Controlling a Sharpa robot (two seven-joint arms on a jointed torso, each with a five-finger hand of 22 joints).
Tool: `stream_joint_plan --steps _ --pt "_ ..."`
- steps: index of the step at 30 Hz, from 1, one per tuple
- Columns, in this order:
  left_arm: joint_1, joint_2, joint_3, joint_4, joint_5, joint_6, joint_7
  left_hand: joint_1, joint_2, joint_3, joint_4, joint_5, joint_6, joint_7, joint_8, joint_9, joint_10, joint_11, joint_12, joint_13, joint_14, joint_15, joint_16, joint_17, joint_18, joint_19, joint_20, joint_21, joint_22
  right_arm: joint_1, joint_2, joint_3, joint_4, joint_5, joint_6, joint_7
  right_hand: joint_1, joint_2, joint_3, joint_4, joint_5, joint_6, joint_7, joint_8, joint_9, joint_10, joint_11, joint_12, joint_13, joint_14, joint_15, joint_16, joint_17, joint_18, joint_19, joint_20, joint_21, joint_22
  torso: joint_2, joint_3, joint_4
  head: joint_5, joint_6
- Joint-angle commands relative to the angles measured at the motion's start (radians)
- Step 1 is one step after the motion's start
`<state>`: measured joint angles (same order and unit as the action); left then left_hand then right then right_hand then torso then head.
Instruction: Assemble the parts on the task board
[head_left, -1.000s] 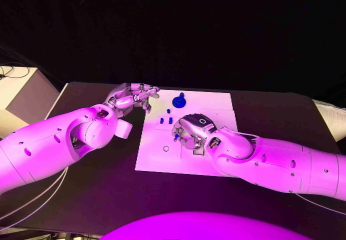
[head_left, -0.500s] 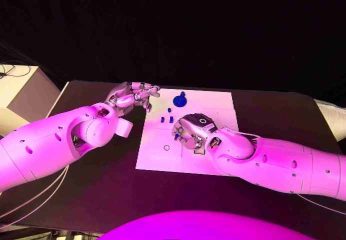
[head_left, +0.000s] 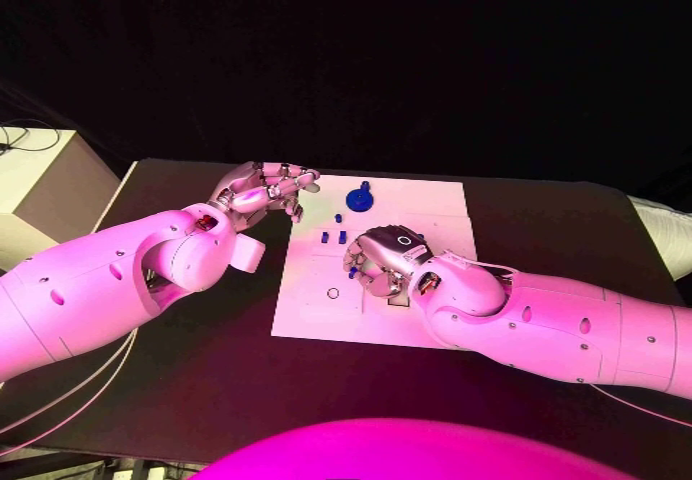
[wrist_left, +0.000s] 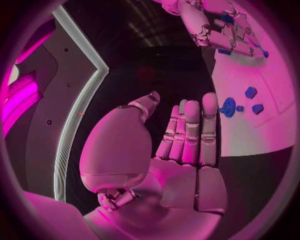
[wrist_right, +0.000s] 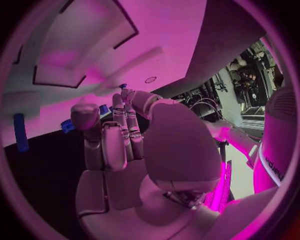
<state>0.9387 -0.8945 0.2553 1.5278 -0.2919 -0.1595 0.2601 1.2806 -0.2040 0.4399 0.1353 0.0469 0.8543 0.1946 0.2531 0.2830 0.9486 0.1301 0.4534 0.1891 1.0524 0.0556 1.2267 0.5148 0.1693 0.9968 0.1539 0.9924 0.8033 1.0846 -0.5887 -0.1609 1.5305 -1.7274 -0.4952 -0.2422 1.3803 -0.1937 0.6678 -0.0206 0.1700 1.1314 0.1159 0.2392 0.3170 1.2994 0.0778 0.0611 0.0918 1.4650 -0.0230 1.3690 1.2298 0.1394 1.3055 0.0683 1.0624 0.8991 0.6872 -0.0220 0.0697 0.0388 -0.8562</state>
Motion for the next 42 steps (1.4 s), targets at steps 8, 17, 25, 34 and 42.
stream_joint_plan --steps 8,17,25,34,42 --pt "0.0 0.003 0.001 0.001 0.004 0.015 0.002 0.011 0.003 -0.007 -0.001 0.004 -0.008 0.0 0.001 -0.001 -0.01 -0.001 0.007 0.001 -0.006 0.004 0.004 -0.001 0.003 0.002 0.003 0.004 0.002 -0.001 0.004 -0.002 -0.011 -0.024 0.052 -0.009 -0.005 0.01 0.006 -0.001 0.007 0.003 0.008 0.004 0.001 0.034 -0.026 0.004 0.001 0.045 -0.007 0.002 -0.001 -0.012 0.001 0.0 0.0 0.0 0.001 -0.0003 -0.0007 0.0 -0.006" --pt "0.0 0.003 0.001 0.0 0.004 0.013 0.002 0.011 0.003 -0.007 -0.001 0.004 -0.008 0.0 0.001 -0.001 -0.01 -0.001 0.007 0.001 -0.006 0.004 0.004 -0.001 0.003 0.002 0.003 0.004 0.002 -0.001 0.008 -0.004 -0.016 -0.01 0.077 0.034 -0.02 0.001 -0.002 -0.003 0.005 -0.006 0.012 0.004 0.007 0.022 -0.023 0.001 -0.001 0.043 -0.004 0.001 -0.007 -0.01 -0.011 0.003 -0.007 -0.008 -0.001 -0.0007 0.0001 0.0 -0.008" --pt "0.0 0.002 0.001 -0.002 0.004 0.01 0.002 0.015 0.005 -0.013 0.004 0.004 -0.015 0.003 -0.001 -0.003 -0.015 0.001 0.009 0.003 -0.006 0.006 0.005 -0.002 0.003 0.003 0.004 0.003 0.003 -0.001 0.008 -0.004 -0.015 0.006 0.097 0.07 -0.073 -0.048 -0.033 0.016 -0.003 -0.099 0.03 -0.045 -0.003 -0.133 0.012 -0.001 -0.03 0.041 0.027 0.009 -0.009 -0.008 -0.028 0.031 -0.019 -0.009 -0.001 0.0 -0.0015 -0.001 -0.006" --pt "0.0 0.0 0.001 -0.003 0.005 0.008 0.0 0.025 0.01 -0.025 0.011 0.004 -0.031 0.008 -0.006 -0.005 -0.03 0.006 0.012 0.005 -0.007 0.009 0.009 -0.003 0.002 0.004 0.007 0.004 0.004 -0.001 0.003 -0.005 -0.016 0.011 0.088 0.074 -0.087 -0.07 -0.082 0.03 0.02 -0.113 0.034 -0.054 -0.002 -0.184 0.019 0.01 -0.027 0.037 0.034 0.01 -0.017 -0.004 -0.034 0.041 -0.035 -0.02 0.0 0.0003 -0.0007 -0.003 -0.007" --pt "0.0 0.001 0.001 -0.003 0.006 0.013 -0.001 0.026 0.01 -0.028 0.013 0.004 -0.033 0.009 -0.006 -0.005 -0.033 0.006 0.013 0.005 -0.008 0.01 0.009 -0.003 0.002 0.004 0.007 0.004 0.004 -0.001 0.001 -0.005 -0.016 0.012 0.048 0.065 -0.073 -0.066 -0.116 0.036 0.039 -0.131 0.04 -0.066 -0.004 -0.219 0.024 0.012 -0.027 0.027 0.038 -0.006 -0.051 0.005 -0.056 0.045 -0.083 -0.07 -0.001 0.0008 0.0002 -0.006 -0.004"
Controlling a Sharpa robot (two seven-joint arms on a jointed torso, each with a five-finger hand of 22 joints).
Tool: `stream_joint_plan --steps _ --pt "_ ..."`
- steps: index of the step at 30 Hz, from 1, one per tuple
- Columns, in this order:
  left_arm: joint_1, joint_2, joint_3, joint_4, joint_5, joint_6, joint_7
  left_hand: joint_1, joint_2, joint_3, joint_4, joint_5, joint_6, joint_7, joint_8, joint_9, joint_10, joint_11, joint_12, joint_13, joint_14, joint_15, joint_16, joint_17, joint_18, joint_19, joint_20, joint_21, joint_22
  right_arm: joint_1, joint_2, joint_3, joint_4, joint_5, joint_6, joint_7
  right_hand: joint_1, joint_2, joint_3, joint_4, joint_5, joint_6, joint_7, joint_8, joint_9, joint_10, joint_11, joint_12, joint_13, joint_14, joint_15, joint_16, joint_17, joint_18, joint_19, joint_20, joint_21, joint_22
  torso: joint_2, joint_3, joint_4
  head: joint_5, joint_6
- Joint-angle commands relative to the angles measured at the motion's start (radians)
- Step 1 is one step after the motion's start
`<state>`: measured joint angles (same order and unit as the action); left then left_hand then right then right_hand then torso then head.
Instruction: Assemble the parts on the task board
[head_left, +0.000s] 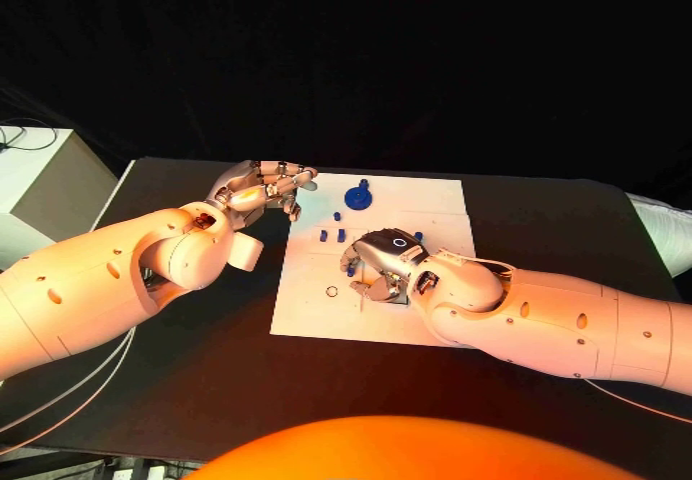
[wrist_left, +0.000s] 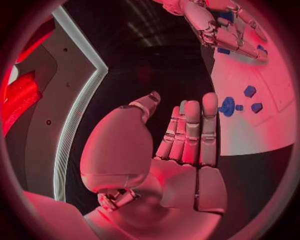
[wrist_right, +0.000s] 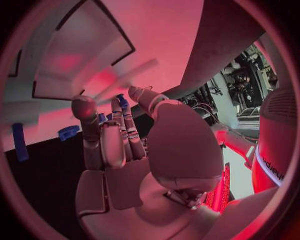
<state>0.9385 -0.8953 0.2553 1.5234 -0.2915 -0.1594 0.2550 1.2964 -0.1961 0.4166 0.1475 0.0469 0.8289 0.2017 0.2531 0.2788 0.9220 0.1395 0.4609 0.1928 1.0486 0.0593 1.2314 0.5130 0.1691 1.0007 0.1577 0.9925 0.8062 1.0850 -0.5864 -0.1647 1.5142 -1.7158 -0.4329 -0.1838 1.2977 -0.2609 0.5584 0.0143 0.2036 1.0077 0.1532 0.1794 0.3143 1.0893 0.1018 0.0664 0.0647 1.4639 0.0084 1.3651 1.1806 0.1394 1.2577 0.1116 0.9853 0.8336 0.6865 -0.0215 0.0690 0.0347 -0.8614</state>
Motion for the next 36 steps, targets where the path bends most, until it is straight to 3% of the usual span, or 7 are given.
stream_joint_plan --steps 1,8,10,14,24,27,36 --pt "0.0 0.001 0.001 0.001 0.006 0.013 0.003 0.011 0.002 -0.004 0.0 0.004 -0.008 0.002 -0.006 -0.001 -0.006 -0.003 0.006 0.001 -0.004 0.006 0.004 -0.001 0.002 0.001 0.004 0.004 0.001 -0.002 -0.002 -0.001 0.0 0.001 -0.021 0.005 0.012 0.003 -0.011 0.001 0.007 -0.009 0.002 -0.008 -0.002 -0.014 0.001 0.007 0.0 0.027 0.007 -0.004 -0.005 0.006 -0.011 0.002 -0.012 -0.01 0.0 0.0002 0.0009 -0.002 0.002" --pt "0.0 0.002 0.001 0.0 0.006 0.015 0.002 0.011 0.002 -0.005 0.001 0.004 -0.008 0.002 -0.006 -0.001 -0.007 -0.003 0.006 0.001 -0.004 0.007 0.005 -0.001 0.002 0.001 0.004 0.004 0.002 -0.002 -0.006 -0.001 0.001 0.012 -0.068 -0.002 0.038 0.013 -0.058 0.009 0.009 -0.038 0.005 -0.028 -0.009 -0.06 0.006 0.017 0.001 0.016 0.012 -0.023 -0.042 0.019 -0.044 0.005 -0.082 -0.08 0.0 -0.0002 0.0003 -0.005 0.01" --pt "0.0 0.003 0.001 0.001 0.006 0.016 0.002 0.012 0.003 -0.005 0.001 0.004 -0.008 0.002 -0.006 -0.001 -0.008 -0.003 0.007 0.001 -0.004 0.007 0.005 -0.001 0.002 0.002 0.004 0.006 0.004 -0.002 -0.007 -0.001 0.001 0.02 -0.075 0.001 0.059 0.024 -0.112 0.018 0.008 -0.079 0.008 -0.054 -0.019 -0.112 0.015 0.012 0.0 -0.017 0.017 -0.088 -0.141 0.04 -0.108 0.011 -0.199 -0.203 0.0 -0.0006 0.0004 -0.008 0.016" --pt "0.0 0.004 0.001 0.0 0.006 0.016 0.002 0.014 0.004 -0.007 0.002 0.004 -0.01 0.002 -0.006 -0.001 -0.012 -0.002 0.007 0.002 -0.004 0.007 0.006 -0.001 0.001 0.008 0.004 0.011 0.01 -0.002 -0.01 -0.001 0.003 0.036 -0.091 0.009 0.11 0.049 -0.215 0.054 0.003 -0.102 0.0 -0.075 -0.029 -0.143 0.018 0.043 0.003 -0.015 0.02 -0.103 -0.164 0.044 -0.102 0.013 -0.239 -0.232 -0.001 0.0 -0.0006 -0.01 0.019" --pt "0.0 0.007 0.001 -0.002 0.006 0.018 0.002 0.016 0.005 -0.008 0.002 0.004 -0.01 0.002 -0.005 -0.001 -0.014 -0.002 0.008 0.002 -0.003 0.008 0.007 -0.001 0.0 0.011 0.004 0.014 0.014 -0.002 -0.048 0.0 0.034 0.086 -0.122 0.022 0.125 0.057 -0.232 0.073 0.005 -0.106 0.008 -0.081 -0.033 -0.141 0.015 0.062 0.004 -0.012 0.018 -0.102 -0.165 0.043 -0.092 0.012 -0.243 -0.23 -0.001 -0.0005 0.002 -0.014 0.026" --pt "0.0 0.007 0.001 -0.004 0.006 0.016 0.002 0.016 0.005 -0.008 0.002 0.004 -0.01 0.002 -0.005 -0.001 -0.014 -0.002 0.008 0.002 -0.003 0.008 0.007 -0.001 0.0 0.011 0.004 0.014 0.014 0.009 -0.078 0.005 0.06 0.109 -0.1 0.022 0.134 0.062 -0.219 0.086 0.01 -0.093 0.015 -0.078 -0.035 -0.096 0.008 0.097 0.008 -0.004 0.014 -0.091 -0.151 0.039 -0.072 0.004 -0.226 -0.207 -0.002 -0.0001 0.0 -0.017 0.028" --pt "-0.001 0.007 0.001 -0.007 0.011 0.005 0.02 0.034 0.012 -0.014 0.003 0.004 -0.008 0.003 0.003 0.001 -0.021 -0.001 0.018 0.005 -0.018 0.009 0.001 -0.006 0.013 -0.042 0.007 -0.038 -0.048 0.084 -0.183 0.022 0.125 0.223 0.073 0.023 0.135 0.048 -0.166 0.1 0.007 -0.075 0.01 -0.077 -0.039 -0.047 -0.002 0.12 0.0 0.009 0.005 -0.066 -0.114 0.028 -0.034 -0.003 -0.178 -0.146 -0.006 0.0019 -0.0081 -0.027 0.039"
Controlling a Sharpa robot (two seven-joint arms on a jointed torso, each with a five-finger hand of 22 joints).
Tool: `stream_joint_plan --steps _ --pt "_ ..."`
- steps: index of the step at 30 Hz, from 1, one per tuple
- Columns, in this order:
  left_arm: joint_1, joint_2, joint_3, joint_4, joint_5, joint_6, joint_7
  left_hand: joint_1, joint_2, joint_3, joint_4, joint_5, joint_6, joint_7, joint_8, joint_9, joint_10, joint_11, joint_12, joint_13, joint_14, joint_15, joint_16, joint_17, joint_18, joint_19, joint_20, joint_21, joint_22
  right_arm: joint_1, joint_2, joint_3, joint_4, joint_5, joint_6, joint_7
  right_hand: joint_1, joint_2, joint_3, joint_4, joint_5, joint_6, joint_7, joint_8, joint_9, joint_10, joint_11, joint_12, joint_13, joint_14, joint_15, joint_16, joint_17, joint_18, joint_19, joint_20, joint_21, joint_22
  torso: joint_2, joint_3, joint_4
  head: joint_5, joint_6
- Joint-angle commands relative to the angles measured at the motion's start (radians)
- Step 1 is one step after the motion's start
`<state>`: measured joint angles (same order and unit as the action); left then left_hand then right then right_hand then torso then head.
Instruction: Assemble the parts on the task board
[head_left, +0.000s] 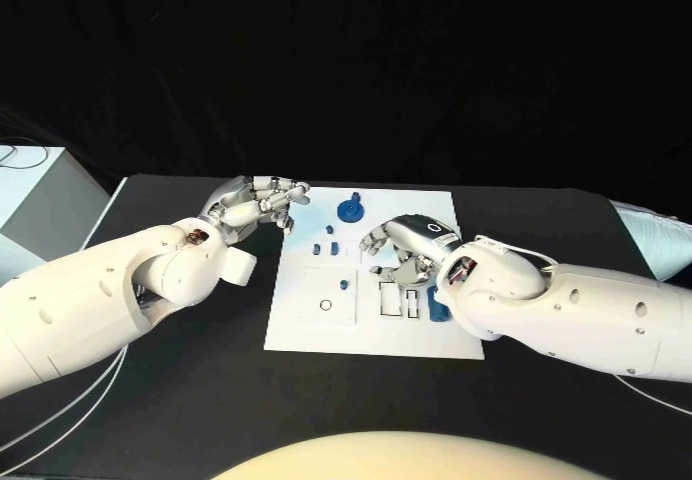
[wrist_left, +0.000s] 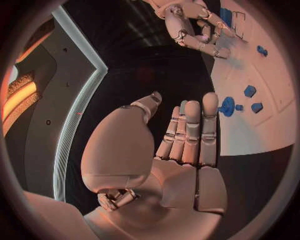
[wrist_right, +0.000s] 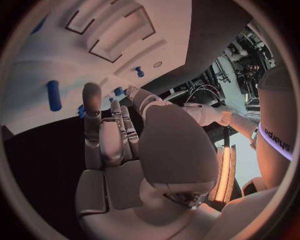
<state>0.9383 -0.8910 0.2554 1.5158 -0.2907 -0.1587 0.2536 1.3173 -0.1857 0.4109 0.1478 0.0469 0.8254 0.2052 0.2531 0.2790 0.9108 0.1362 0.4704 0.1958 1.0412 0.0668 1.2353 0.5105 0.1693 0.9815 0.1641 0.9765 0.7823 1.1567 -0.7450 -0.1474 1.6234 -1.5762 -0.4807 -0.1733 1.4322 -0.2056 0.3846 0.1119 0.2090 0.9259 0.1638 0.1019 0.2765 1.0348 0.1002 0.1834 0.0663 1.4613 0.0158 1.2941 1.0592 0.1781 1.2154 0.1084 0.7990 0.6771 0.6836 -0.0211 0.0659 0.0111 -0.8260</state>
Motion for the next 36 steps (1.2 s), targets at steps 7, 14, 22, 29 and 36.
stream_joint_plan --steps 7,14,22,29,36 --pt "-0.009 0.005 0.001 -0.003 0.013 0.002 0.026 0.022 0.005 -0.012 0.004 0.004 -0.006 -0.001 0.006 0.002 -0.015 0.003 0.014 0.003 -0.019 0.003 -0.008 -0.007 0.014 -0.032 0.002 -0.032 -0.032 0.058 -0.098 0.02 0.01 0.114 0.159 0.021 -0.012 -0.029 0.013 0.01 -0.006 0.017 -0.003 0.004 -0.001 0.007 -0.002 -0.003 -0.003 0.023 -0.005 0.036 0.054 -0.02 0.033 0.0 0.05 0.06 -0.014 0.0063 -0.0148 -0.004 0.011" --pt "-0.014 0.009 0.001 -0.008 0.015 0.005 0.025 0.024 0.006 -0.012 0.004 0.004 -0.006 -0.001 0.007 0.002 -0.016 0.003 0.014 0.003 -0.02 0.003 -0.008 -0.007 0.014 -0.033 0.002 -0.033 -0.032 0.074 -0.115 0.023 -0.015 0.045 0.168 0.019 -0.013 -0.039 0.011 0.012 -0.01 0.025 -0.009 0.007 -0.001 0.005 -0.003 -0.006 -0.003 0.026 -0.006 0.046 0.068 -0.023 0.043 0.0 0.064 0.077 -0.017 0.0088 -0.0179 -0.006 0.014" --pt "-0.015 0.011 0.001 -0.011 0.015 0.007 0.022 0.027 0.008 -0.011 0.003 0.004 -0.005 -0.001 0.008 0.002 -0.018 0.003 0.015 0.003 -0.021 0.003 -0.009 -0.008 0.015 -0.033 0.002 -0.034 -0.033 0.077 -0.101 0.022 -0.057 -0.004 0.189 -0.009 -0.01 -0.038 -0.007 0.024 -0.03 0.022 -0.018 0.004 -0.004 -0.022 0.0 -0.019 -0.003 0.026 -0.003 0.055 0.078 -0.023 0.044 0.002 0.06 0.077 -0.015 0.0038 -0.0153 -0.01 0.016" --pt "-0.016 0.01 0.001 -0.01 0.015 0.01 0.02 0.03 0.009 -0.011 0.003 0.004 -0.004 -0.002 0.009 0.003 -0.019 0.003 0.016 0.003 -0.021 0.003 -0.009 -0.008 0.015 -0.034 0.002 -0.034 -0.033 0.075 -0.063 0.015 -0.09 -0.018 0.198 -0.023 0.001 -0.024 0.0 0.028 -0.034 0.023 -0.018 0.004 -0.005 -0.014 -0.001 -0.013 -0.001 0.027 -0.004 0.061 0.085 -0.027 0.058 0.002 0.082 0.104 -0.012 0.0048 -0.0126 -0.01 0.013" --pt "-0.016 0.008 0.001 -0.008 0.015 0.011 0.02 0.03 0.009 -0.011 0.003 0.004 -0.004 -0.002 0.009 0.003 -0.019 0.003 0.016 0.003 -0.021 0.003 -0.009 -0.008 0.015 -0.034 0.002 -0.034 -0.033 0.064 -0.032 0.005 -0.119 -0.014 0.226 -0.024 0.002 -0.022 0.012 0.035 -0.031 0.034 -0.016 0.008 -0.004 0.008 -0.005 -0.002 0.0 0.027 -0.007 0.064 0.087 -0.027 0.064 -0.001 0.084 0.108 -0.012 0.0027 -0.0092 -0.009 0.006"
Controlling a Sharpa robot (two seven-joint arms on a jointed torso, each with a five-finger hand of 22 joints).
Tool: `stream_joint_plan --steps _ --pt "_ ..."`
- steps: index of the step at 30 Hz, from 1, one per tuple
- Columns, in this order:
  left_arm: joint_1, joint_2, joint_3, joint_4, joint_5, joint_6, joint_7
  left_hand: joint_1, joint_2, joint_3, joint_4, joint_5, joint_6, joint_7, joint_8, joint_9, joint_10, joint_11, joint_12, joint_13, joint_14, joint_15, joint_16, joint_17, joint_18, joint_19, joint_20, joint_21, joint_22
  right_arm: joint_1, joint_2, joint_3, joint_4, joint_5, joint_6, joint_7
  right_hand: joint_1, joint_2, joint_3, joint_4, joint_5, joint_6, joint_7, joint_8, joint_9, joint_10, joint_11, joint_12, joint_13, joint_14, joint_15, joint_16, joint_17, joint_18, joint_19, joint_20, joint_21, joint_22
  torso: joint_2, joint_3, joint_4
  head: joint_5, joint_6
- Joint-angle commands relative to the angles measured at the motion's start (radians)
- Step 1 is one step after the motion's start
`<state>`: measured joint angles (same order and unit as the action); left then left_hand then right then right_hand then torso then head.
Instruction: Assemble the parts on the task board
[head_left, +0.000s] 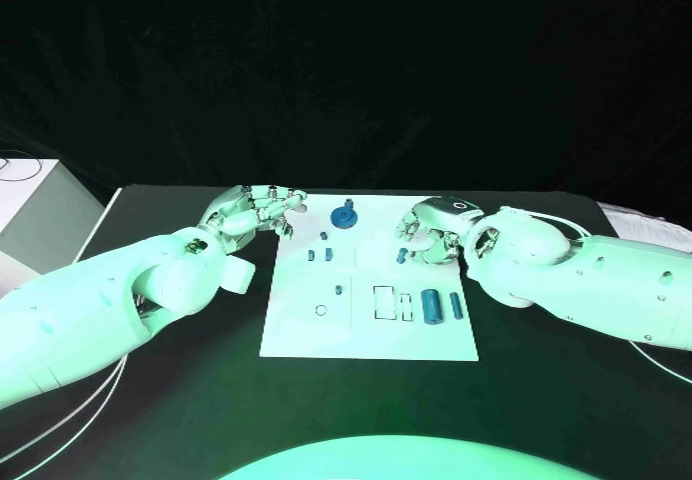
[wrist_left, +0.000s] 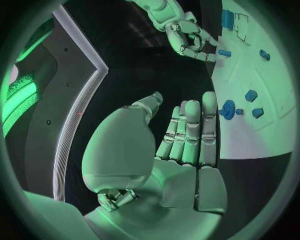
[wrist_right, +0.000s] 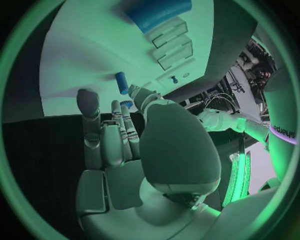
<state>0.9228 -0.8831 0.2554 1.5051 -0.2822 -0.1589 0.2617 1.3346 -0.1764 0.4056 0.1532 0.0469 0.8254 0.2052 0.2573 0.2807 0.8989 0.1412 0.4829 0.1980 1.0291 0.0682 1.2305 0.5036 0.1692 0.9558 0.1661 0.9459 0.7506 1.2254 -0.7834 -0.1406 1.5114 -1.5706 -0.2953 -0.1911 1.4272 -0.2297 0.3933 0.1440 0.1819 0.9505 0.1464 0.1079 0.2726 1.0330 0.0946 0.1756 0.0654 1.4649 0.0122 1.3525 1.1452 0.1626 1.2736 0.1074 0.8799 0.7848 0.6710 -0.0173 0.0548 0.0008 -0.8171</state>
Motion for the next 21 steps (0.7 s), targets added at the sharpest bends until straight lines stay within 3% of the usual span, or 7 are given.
stream_joint_plan --steps 1,5,21 --pt "0.0 0.0 0.001 0.003 0.007 0.011 0.012 0.012 0.0 -0.006 -0.002 0.004 -0.004 -0.002 0.005 0.001 -0.007 -0.002 0.004 0.001 -0.009 0.001 -0.004 -0.002 0.015 -0.008 0.0 -0.004 -0.001 -0.006 0.008 -0.002 -0.009 -0.019 0.041 -0.006 0.007 0.002 0.004 0.003 -0.004 0.01 0.002 0.003 0.0 0.011 0.001 0.006 0.001 0.023 -0.003 0.006 0.001 -0.012 0.006 0.0 0.004 0.002 0.001 -0.0011 0.0018 0.002 -0.004" --pt "0.0 -0.001 0.001 0.004 0.007 0.011 0.012 0.013 0.0 -0.006 -0.002 0.004 -0.003 -0.002 0.006 0.001 -0.008 -0.003 0.004 0.001 -0.009 0.001 -0.004 -0.002 0.015 -0.008 0.0 -0.004 -0.002 -0.013 0.021 -0.005 -0.019 -0.018 0.049 -0.006 0.007 0.002 0.009 0.004 -0.003 0.015 0.003 0.005 0.0 0.016 0.0 0.008 0.001 0.023 -0.004 0.006 0.001 -0.012 0.007 -0.001 0.004 0.003 0.0 0.0008 -0.001 0.004 -0.006" --pt "0.0 -0.004 0.001 0.004 0.007 0.011 0.01 0.013 0.0 -0.006 -0.002 0.004 -0.003 -0.002 0.006 0.001 -0.008 -0.003 0.004 0.001 -0.009 0.001 -0.004 -0.002 0.015 -0.008 0.0 -0.004 -0.002 -0.021 0.039 -0.008 -0.043 -0.05 0.022 -0.026 0.008 0.003 0.059 0.014 0.014 0.058 0.005 0.025 0.007 0.04 0.0 0.01 -0.001 0.023 -0.005 0.011 0.005 -0.014 0.011 -0.003 0.005 0.011 0.0 0.0011 -0.0008 0.004 -0.006"
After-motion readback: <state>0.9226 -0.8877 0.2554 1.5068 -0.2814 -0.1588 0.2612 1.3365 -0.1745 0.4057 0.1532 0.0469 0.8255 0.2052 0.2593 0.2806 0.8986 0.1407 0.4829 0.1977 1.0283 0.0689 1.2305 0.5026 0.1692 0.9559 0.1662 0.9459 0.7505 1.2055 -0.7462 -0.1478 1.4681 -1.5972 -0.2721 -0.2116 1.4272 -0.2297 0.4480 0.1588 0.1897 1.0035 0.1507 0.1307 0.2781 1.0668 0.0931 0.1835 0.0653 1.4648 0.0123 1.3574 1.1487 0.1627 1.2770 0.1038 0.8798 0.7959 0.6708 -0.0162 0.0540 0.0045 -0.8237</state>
